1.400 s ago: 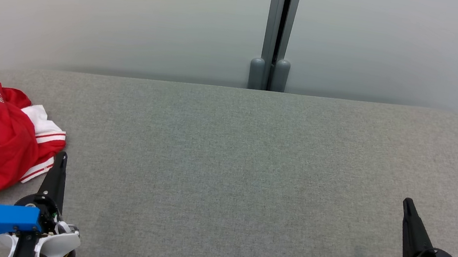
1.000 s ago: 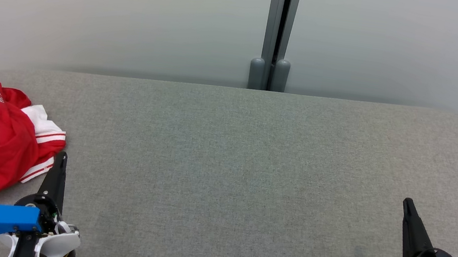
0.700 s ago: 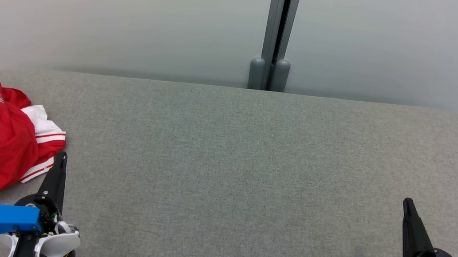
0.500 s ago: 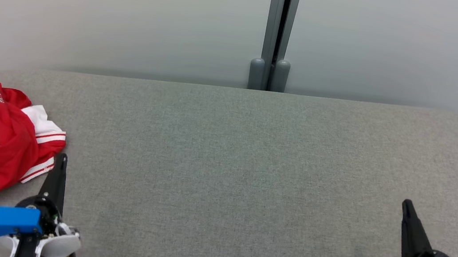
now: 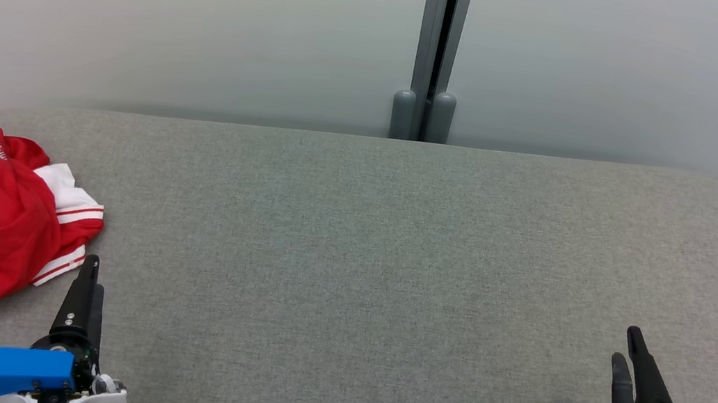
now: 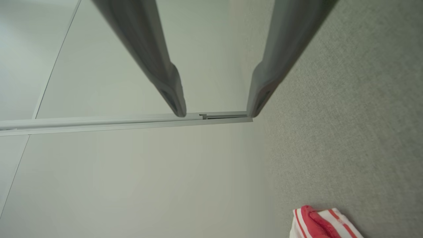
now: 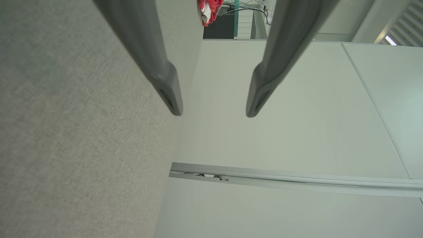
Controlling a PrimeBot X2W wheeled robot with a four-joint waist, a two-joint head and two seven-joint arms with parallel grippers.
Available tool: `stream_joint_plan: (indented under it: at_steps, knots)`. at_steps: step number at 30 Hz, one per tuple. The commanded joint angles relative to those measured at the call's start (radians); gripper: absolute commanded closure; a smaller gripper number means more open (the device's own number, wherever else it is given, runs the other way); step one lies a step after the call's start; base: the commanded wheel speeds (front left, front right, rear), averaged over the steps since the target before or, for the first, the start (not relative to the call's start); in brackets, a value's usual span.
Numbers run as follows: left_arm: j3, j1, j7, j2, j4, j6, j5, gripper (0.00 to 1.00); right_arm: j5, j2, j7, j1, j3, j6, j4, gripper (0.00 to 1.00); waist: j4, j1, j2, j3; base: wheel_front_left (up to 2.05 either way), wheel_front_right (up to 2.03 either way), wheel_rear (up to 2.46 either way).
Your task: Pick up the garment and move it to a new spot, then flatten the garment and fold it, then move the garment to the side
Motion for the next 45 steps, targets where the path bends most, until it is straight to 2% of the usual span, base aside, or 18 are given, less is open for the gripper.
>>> stream_joint_plan:
  at_steps: [1, 14, 28, 45]
  knots:
    - [-0.003, -0.024, -0.010, 0.008, -0.024, -0.001, 0.028, 0.00, -0.032, -0.005, -0.011, -0.014, 0.005, 0.002, -0.024, 0.00, 0.000, 0.0000, 0.0000, 0.000, 0.00, 0.00, 0.00]
    - [-0.023, -0.023, -0.072, 0.010, -0.071, 0.025, 0.331, 0.00, -0.291, -0.007, -0.072, -0.011, 0.044, 0.002, -0.055, 0.00, 0.002, 0.0000, 0.0000, 0.003, 0.00, 0.00, 0.00]
    - [-0.061, -0.011, -0.124, 0.019, -0.054, 0.063, 0.644, 0.00, -0.528, -0.009, -0.124, -0.008, 0.072, 0.002, -0.050, 0.00, 0.005, 0.0000, 0.0000, 0.005, 0.00, 0.00, 0.00]
    - [-0.098, -0.011, -0.178, 0.024, -0.016, 0.090, 0.881, 0.00, -0.756, -0.011, -0.179, -0.001, 0.095, 0.003, -0.009, 0.00, 0.013, 0.0000, 0.0000, 0.003, 0.00, 0.00, 0.00]
